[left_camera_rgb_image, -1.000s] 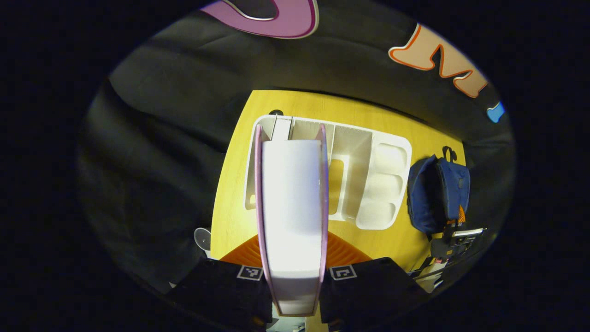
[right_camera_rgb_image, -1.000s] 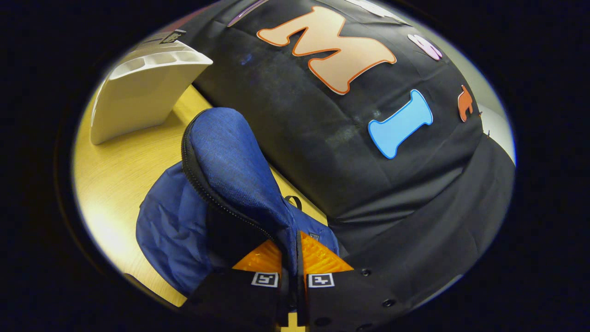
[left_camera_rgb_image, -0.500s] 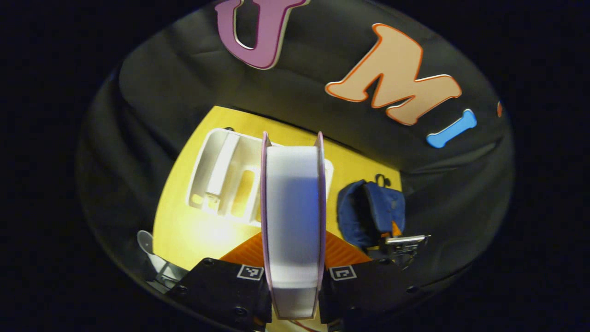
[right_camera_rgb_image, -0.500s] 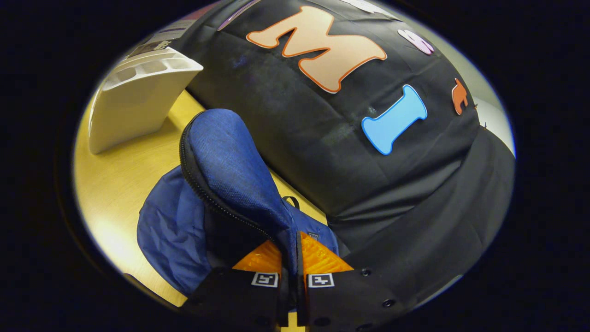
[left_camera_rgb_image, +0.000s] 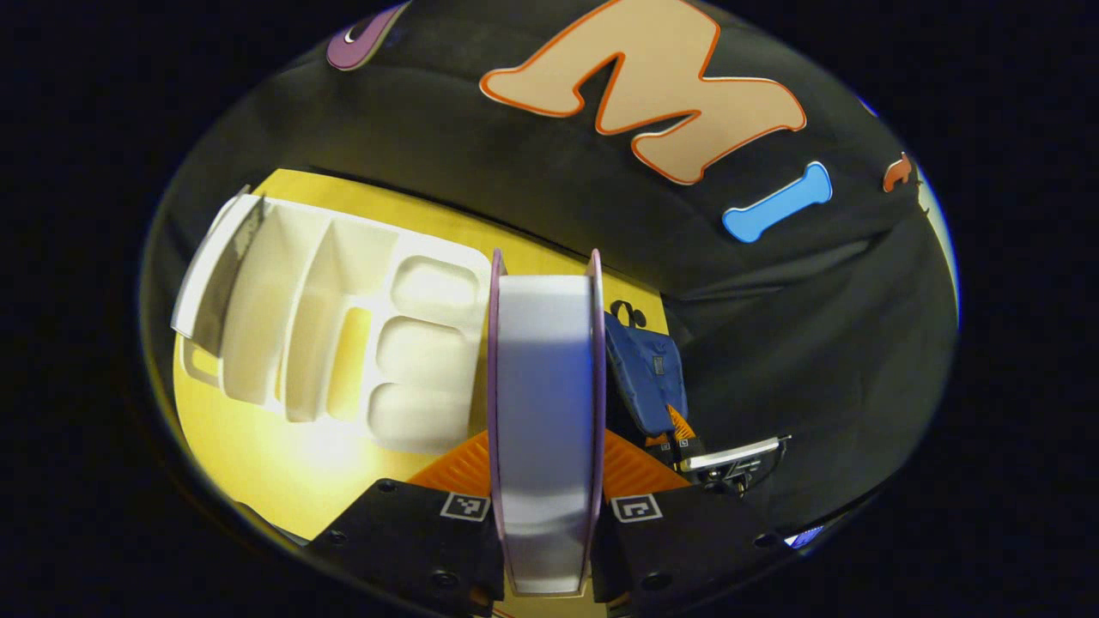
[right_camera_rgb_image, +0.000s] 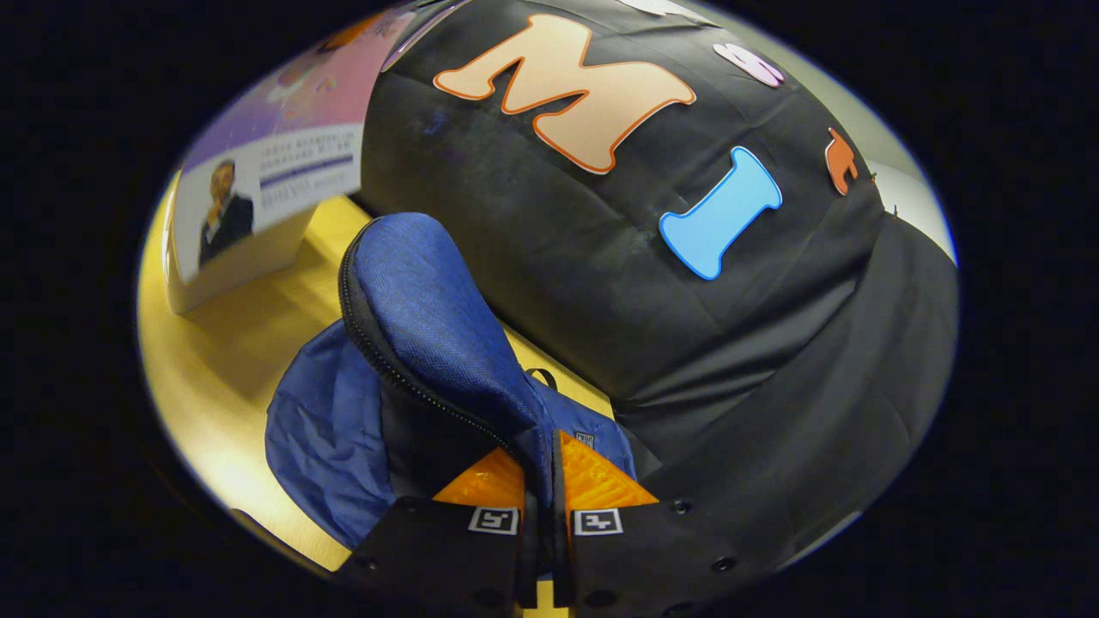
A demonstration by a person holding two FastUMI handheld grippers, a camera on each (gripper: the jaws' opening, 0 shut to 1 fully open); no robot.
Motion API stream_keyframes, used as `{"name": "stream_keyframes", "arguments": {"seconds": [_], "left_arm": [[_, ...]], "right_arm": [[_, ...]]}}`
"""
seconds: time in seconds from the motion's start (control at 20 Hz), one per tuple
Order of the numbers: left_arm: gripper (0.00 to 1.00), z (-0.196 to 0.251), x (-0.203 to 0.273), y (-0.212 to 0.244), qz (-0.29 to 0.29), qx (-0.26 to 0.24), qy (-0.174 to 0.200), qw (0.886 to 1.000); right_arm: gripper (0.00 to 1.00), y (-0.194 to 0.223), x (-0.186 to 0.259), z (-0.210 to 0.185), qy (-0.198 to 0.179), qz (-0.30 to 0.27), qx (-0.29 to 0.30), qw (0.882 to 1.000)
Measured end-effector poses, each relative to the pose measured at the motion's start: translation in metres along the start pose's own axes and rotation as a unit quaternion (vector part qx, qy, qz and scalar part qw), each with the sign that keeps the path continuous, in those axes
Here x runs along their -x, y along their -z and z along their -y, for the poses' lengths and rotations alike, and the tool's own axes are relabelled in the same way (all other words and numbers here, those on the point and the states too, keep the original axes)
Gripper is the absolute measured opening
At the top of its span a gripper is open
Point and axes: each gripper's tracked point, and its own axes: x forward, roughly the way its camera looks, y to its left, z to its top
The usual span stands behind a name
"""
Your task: Open the schoolbag, grab two books from the bookshelf and put them into the schoolbag.
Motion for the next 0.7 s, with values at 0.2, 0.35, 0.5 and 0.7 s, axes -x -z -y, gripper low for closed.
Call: {"name": "stream_keyframes", "arguments": {"seconds": [0.2, 0.35, 0.5, 0.7], "left_arm": [[0.37, 0.028, -0.063, 0.013, 0.002, 0.023, 0.058, 0.998], [0.37, 0.042, -0.096, 0.021, 0.01, 0.017, 0.078, 0.997], [0.36, 0.053, -0.126, 0.029, 0.013, 0.028, 0.107, 0.994], [0.36, 0.066, -0.167, 0.04, 0.016, 0.055, 0.151, 0.987]], "right_arm": [[0.1, -0.004, 0.003, 0.0, -0.003, 0.01, -0.014, 1.0], [0.1, -0.009, 0.005, 0.006, -0.005, 0.02, -0.031, 0.999], [0.07, -0.012, 0.006, 0.011, -0.004, 0.029, -0.053, 0.998], [0.1, -0.017, 0.005, 0.015, -0.01, 0.045, -0.066, 0.997]]}}
